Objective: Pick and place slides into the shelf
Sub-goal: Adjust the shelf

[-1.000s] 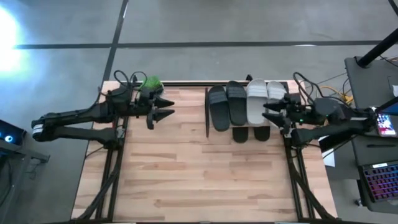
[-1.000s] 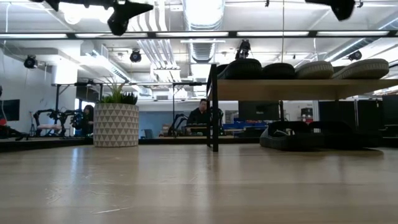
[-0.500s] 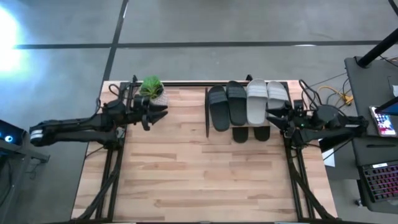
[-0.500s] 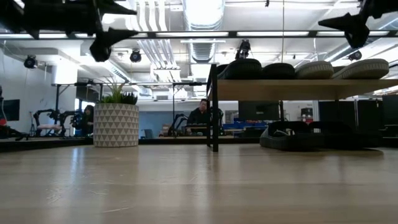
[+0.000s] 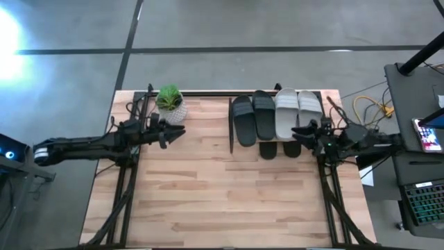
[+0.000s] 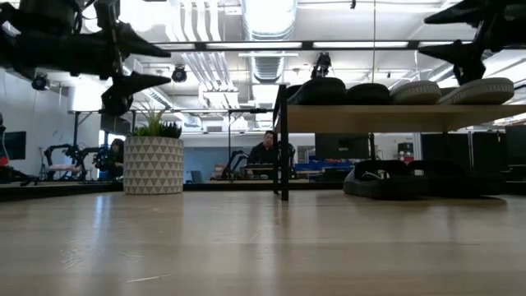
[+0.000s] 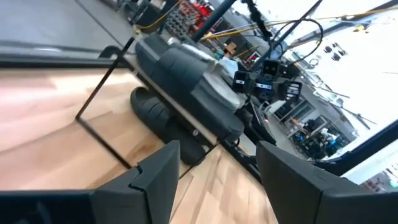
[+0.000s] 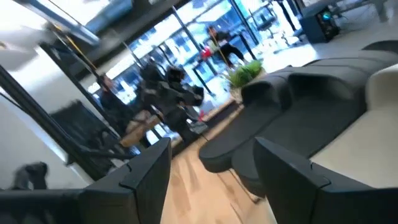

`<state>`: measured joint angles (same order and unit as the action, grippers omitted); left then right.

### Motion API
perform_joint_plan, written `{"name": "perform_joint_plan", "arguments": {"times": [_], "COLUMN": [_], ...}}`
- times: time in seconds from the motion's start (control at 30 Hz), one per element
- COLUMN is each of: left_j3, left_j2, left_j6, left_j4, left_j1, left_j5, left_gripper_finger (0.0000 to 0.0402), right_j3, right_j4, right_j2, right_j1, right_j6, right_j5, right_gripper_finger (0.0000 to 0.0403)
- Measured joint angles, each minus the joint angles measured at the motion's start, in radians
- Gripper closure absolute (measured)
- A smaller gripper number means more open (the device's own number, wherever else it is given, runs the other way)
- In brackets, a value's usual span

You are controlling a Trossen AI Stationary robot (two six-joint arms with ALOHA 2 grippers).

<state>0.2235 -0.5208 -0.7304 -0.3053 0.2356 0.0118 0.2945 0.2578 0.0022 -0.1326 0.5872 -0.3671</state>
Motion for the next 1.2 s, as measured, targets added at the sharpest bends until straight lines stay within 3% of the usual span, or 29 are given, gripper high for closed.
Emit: {"name": "perform_joint_plan", "arguments": {"times": [0.13, 0.27, 0.4, 0.5, 0.63, 0.83, 0.97, 1.1, 1.2], "left_j3": [-0.030, -0.034, -0.034, -0.030, -0.024, -0.015, -0.013, -0.013, -0.009], "left_j2": [0.017, 0.020, 0.017, 0.016, 0.016, 0.005, 0.005, 0.006, 0.004], "left_j6": [-0.051, -0.046, -0.042, 0.035, 0.105, 0.109, 0.116, 0.169, 0.195], "left_j4": [0.001, -0.001, 0.001, 0.000, -0.008, -0.034, -0.034, -0.054, -0.053], "left_j1": [0.000, 0.000, 0.000, 0.000, 0.000, 0.000, 0.000, 0.000, 0.000], "left_j5": [0.002, -0.006, -0.010, -0.010, 0.000, 0.052, 0.107, 0.102, 0.099], "left_gripper_finger": [0.0203, 0.0203, 0.0203, 0.0203, 0.0203, 0.0203, 0.0203, 0.0203, 0.0203], "right_j3": [-0.106, -0.192, -0.234, -0.237, -0.164, -0.007, 0.077, 0.110, 0.109], "right_j4": [-0.175, -0.357, -0.455, -0.489, -0.438, -0.209, -0.063, -0.075, -0.059], "right_j2": [0.013, 0.007, 0.003, 0.003, -0.002, -0.001, -0.001, -0.002, -0.002], "right_j1": [0.000, 0.000, 0.000, 0.000, 0.000, 0.000, 0.000, -0.001, 0.000], "right_j6": [0.017, 0.059, 0.094, 0.078, -0.025, -0.097, -0.015, -0.008, 0.036], "right_j5": [0.036, 0.168, 0.257, 0.258, 0.158, 0.056, 0.147, 0.281, 0.293], "right_gripper_finger": [0.0189, 0.0191, 0.0191, 0.0191, 0.0191, 0.0191, 0.0191, 0.0191, 0.0191]}}
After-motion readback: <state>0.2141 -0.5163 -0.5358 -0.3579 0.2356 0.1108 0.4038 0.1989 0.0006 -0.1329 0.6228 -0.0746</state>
